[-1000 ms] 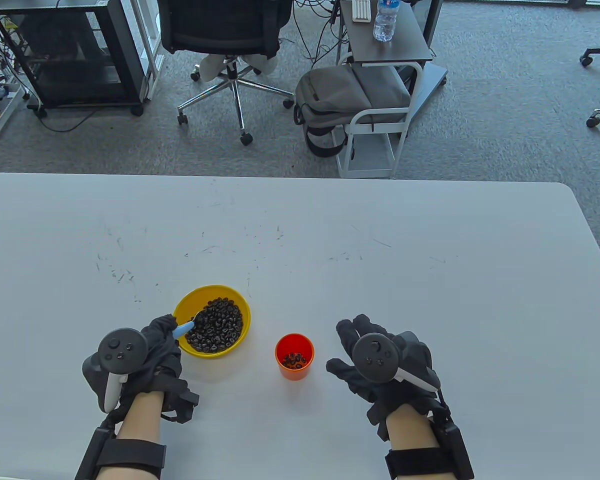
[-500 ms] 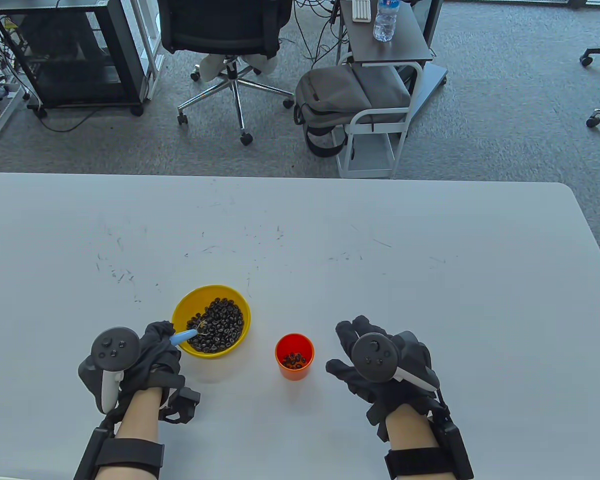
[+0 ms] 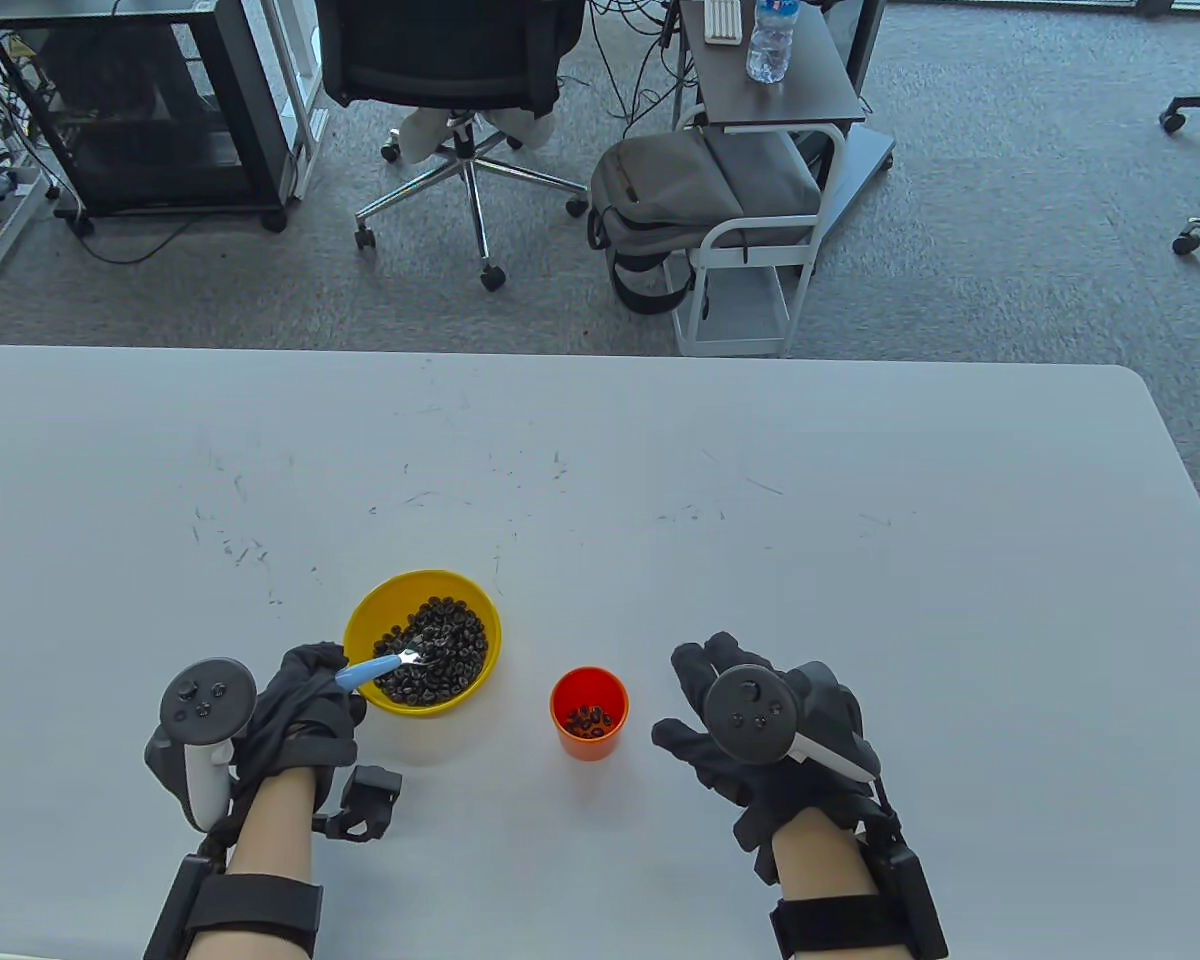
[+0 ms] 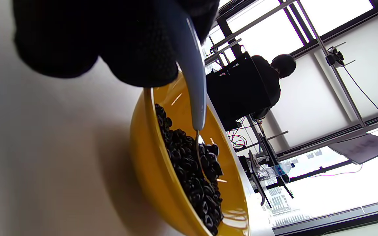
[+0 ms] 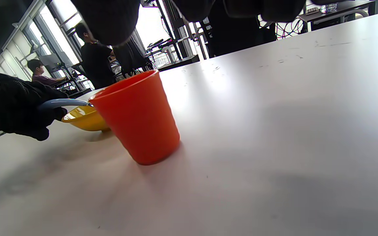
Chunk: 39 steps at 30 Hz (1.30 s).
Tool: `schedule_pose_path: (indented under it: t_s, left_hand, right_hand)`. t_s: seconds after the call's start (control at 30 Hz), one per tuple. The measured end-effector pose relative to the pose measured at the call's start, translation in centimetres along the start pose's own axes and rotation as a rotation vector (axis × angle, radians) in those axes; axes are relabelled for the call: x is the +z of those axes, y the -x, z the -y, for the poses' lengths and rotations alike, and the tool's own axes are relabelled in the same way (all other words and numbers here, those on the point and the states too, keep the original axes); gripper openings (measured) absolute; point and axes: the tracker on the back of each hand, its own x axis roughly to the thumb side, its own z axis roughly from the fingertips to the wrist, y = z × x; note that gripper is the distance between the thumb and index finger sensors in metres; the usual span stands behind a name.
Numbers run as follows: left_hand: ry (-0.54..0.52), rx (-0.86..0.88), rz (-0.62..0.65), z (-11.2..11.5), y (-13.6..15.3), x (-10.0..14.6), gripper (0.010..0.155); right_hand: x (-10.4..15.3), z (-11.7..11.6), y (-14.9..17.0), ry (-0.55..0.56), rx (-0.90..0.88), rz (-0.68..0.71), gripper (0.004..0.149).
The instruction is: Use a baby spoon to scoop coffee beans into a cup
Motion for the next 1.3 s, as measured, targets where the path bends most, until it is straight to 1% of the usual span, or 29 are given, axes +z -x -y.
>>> schedule_pose_path:
  t_s: [0.27,0.6,0.8,0.97,1.03,1.17,1.3]
  left_hand:
    - [0.028,0.053,0.039,0.2,-0.5,0.1,0.043]
    - [0.104,0.11,0.108,0.8,-1.7,0.6,0.043]
    - [0.19,0.141,0.167,1.7,-2.8,1.3,0.043]
    - [0.285,0.153,0.228,2.9,-3.9,2.3,0.043]
    - [0.331,0.136,0.258,3.6,-4.4,2.8,0.043]
    - [0.383,0.089,0.314,4.8,-5.0,3.6,0.043]
    - [0.458,0.059,0.393,5.9,-5.2,3.7,0.043]
  right_hand:
    - [0.0,0.0,0.0,0.0,-0.002,-0.001,0.077]
    - [0.0,0.0,0.1,-0.007,-0.004,-0.004,0.077]
    - [0.0,0.0,0.1,-0.009,-0.005,-0.004,0.077]
    - [0.0,0.0,0.1,-0.008,-0.007,-0.004,0.077]
    - [0.0,0.0,0.1,-0.008,-0.006,-0.003,0.077]
    - [0.0,0.0,0.1,-0.01,-0.007,-0.003,0.076]
    - [-0.1,0.0,0.1,-0.012,-0.006,-0.002,0.077]
